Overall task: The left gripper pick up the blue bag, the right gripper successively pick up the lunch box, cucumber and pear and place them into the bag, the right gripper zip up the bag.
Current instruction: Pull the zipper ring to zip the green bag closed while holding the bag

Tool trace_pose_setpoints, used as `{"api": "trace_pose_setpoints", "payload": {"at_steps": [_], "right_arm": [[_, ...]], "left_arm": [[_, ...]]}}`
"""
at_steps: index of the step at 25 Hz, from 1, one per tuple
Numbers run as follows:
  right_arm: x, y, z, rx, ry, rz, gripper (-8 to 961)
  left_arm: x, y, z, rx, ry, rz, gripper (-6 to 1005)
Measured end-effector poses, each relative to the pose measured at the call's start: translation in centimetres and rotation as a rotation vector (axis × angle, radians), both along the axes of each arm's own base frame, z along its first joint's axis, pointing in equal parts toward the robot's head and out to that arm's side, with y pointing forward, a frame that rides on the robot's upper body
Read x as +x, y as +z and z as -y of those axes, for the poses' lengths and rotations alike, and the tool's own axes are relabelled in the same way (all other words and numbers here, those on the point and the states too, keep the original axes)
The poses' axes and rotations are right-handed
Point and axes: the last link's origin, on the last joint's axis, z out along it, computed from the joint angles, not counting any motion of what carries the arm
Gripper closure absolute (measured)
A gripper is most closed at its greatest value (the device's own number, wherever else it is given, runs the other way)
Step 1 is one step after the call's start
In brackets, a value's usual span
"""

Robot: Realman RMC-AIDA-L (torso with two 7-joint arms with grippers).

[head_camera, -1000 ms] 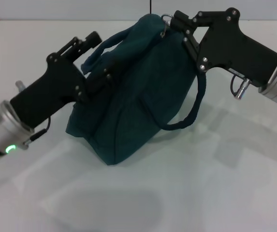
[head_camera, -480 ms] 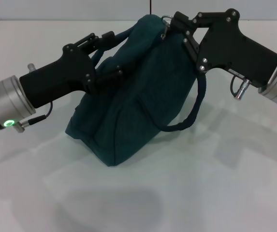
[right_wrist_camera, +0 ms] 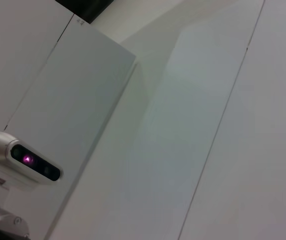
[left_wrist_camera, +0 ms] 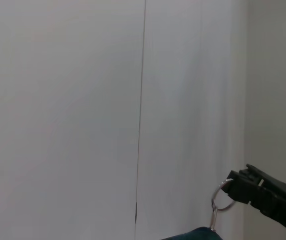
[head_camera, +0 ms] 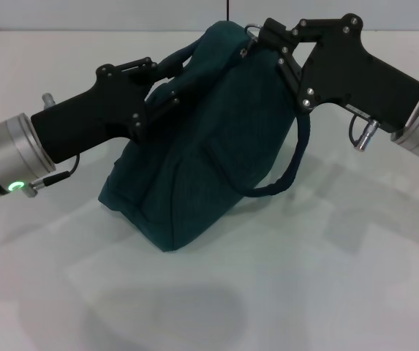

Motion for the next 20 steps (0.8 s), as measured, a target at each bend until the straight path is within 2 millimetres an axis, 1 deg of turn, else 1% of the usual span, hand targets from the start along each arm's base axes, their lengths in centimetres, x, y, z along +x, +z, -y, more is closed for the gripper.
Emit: {"api": "trace_pose_setpoints", "payload": {"at_steps": [12,16,20], "right_arm": [[-0.02,-0.01,0.00,0.000,0.000,0.000,935],[0.05,0.02,0.00,-0.016,-0.011,-0.010,935],[0.27,0.14,-0.18,-0.075,-0.055,-0.042,935]], "left_arm": [[-0.22,-0.26,0.03,0.007,-0.018,-0.047,882],[-0.28,-0.38,0.26,0.028,-0.031,-0.052,897],[-0.37,-0.44,0.85,0.067,-0.065,-0.058,912]]}}
